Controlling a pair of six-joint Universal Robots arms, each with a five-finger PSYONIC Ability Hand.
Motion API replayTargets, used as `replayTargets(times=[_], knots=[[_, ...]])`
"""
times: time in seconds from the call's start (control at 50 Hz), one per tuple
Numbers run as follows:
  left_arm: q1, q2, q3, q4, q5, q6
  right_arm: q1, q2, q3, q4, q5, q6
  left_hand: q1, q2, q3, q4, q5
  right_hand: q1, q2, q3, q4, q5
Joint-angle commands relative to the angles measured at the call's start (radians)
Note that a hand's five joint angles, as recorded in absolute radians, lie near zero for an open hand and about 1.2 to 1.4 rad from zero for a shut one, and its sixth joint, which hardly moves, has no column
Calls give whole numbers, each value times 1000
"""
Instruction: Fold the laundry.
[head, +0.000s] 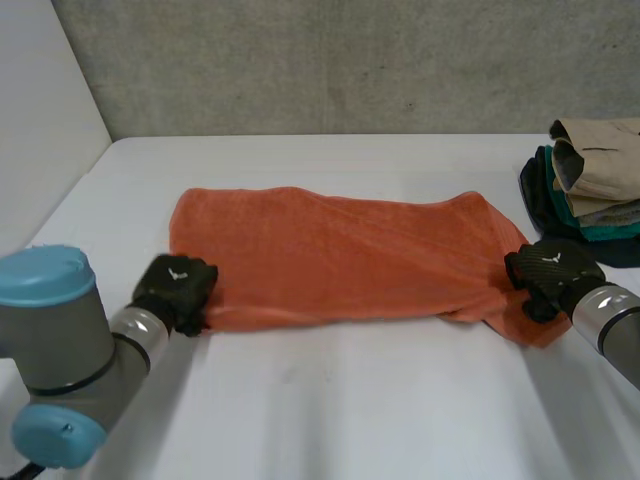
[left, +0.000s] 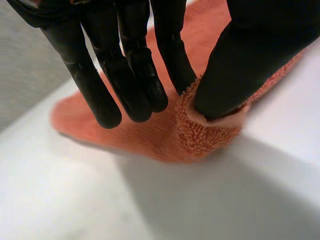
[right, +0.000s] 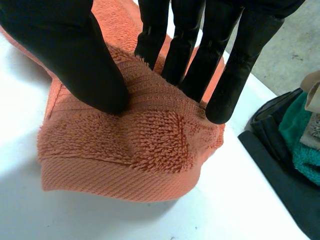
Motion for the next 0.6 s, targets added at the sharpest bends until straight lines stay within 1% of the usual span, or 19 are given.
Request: replayTargets(times=[0.02,0.04,0.06,0.1,0.12,0.18,0.2,0.26,0.28,0.32,0.34,0.36,0.42,0.44,0.48,0.5,0.52,0.56,0.6], knots=[[-19,215,23,15,-126,-10,2,-83,-25,79,0,-17,239,201,207,200,256,404,213,226,207,239],[-20,240,23,12,-124,-8,2,-100,-30,107,-2,-21,239,201,207,200,256,404,213,226,207,239],[-23,283,24,1,-124,-2,2,-132,-46,174,-3,-33,239,201,207,200,256,404,213,226,207,239],[-23,309,21,-5,-124,3,3,-158,-71,251,-5,-57,239,201,207,200,256,404,213,226,207,239],[-25,326,17,-11,-124,7,2,-187,-94,333,-8,-88,239,201,207,200,256,404,213,226,207,239],[-28,383,10,-68,-115,29,0,-235,-128,459,-8,-152,239,201,207,200,256,404,213,226,207,239],[-29,395,12,-108,-109,51,-3,-256,-146,531,-6,-200,239,201,207,200,256,404,213,226,207,239],[-29,397,7,-190,-87,119,3,-264,-175,633,-2,-290,239,201,207,200,256,404,213,226,207,239],[-31,392,6,-197,-83,131,8,-261,-183,648,0,-310,239,201,207,200,256,404,213,226,207,239],[-29,349,15,-188,-77,171,11,-226,-210,653,1,-326,239,201,207,200,256,404,213,226,207,239],[-31,328,18,-180,-77,182,12,-171,-238,644,1,-315,239,201,207,200,256,404,213,226,207,239],[-29,264,33,-154,-77,206,14,-131,-258,638,1,-306,239,201,207,200,256,404,213,226,207,239],[-28,133,114,-71,-80,271,69,4,-374,580,12,-225,239,201,207,200,256,404,213,226,207,239],[-26,67,172,-26,-80,303,84,27,-404,561,15,-206,239,201,207,200,256,404,213,226,207,239],[-31,23,228,15,-80,331,112,67,-468,520,29,-171,239,201,207,200,256,404,213,226,207,239],[-34,1,266,39,-80,346,133,96,-540,485,50,-142,239,201,207,200,256,404,213,226,207,239],[-43,-34,353,85,-81,375,143,110,-578,467,64,-128,239,201,207,200,256,404,213,226,207,239],[-52,-57,449,133,-81,400,158,129,-654,429,92,-100,239,201,207,200,256,404,213,226,207,239],[-61,-73,587,209,-81,415,175,144,-769,362,132,-58,239,201,207,200,256,404,213,226,207,239]])
